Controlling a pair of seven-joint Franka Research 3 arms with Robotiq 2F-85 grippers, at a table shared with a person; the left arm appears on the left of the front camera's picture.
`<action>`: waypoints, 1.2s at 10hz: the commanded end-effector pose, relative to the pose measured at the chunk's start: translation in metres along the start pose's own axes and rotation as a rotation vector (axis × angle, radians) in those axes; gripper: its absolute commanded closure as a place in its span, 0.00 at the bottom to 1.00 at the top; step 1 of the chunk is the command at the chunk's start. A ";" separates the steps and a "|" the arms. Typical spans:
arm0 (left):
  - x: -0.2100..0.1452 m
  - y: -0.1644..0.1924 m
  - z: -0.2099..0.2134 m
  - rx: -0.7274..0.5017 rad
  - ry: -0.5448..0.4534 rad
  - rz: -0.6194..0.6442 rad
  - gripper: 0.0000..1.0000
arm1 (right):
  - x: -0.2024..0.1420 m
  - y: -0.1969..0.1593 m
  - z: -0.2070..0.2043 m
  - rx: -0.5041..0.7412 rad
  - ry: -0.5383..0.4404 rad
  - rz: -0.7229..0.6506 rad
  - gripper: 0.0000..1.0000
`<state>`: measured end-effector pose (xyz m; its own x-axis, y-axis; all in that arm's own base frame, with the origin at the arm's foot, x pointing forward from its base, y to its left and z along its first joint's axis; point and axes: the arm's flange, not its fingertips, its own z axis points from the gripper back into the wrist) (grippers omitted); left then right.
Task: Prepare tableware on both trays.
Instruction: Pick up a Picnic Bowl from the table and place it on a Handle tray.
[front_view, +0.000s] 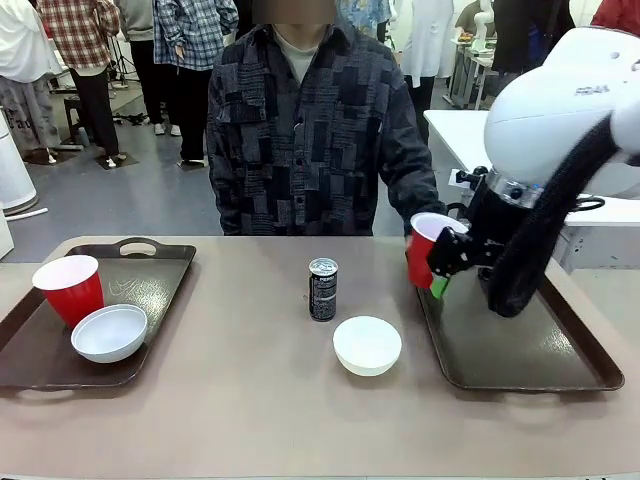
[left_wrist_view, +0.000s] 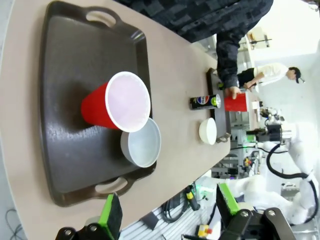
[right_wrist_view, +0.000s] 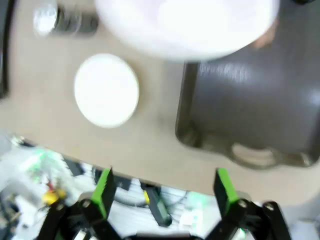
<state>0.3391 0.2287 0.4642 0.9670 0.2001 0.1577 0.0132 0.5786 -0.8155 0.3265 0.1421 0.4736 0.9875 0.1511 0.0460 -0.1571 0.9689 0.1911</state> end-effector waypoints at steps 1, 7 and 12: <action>0.000 0.001 0.001 -0.009 -0.019 -0.010 0.00 | -0.091 0.001 0.042 -0.005 0.009 0.138 0.00; 0.000 0.001 0.001 -0.009 -0.019 -0.010 0.00 | -0.087 -0.001 0.029 0.012 0.083 0.125 0.00; 0.000 0.001 0.001 -0.009 -0.019 -0.010 0.00 | 0.001 0.006 -0.022 -0.010 -0.033 -0.044 0.00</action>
<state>0.3389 0.2291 0.4639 0.9669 0.2017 0.1564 0.0109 0.5797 -0.8147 0.2981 0.1336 0.4721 0.9850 0.1529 0.0803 -0.1655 0.9688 0.1846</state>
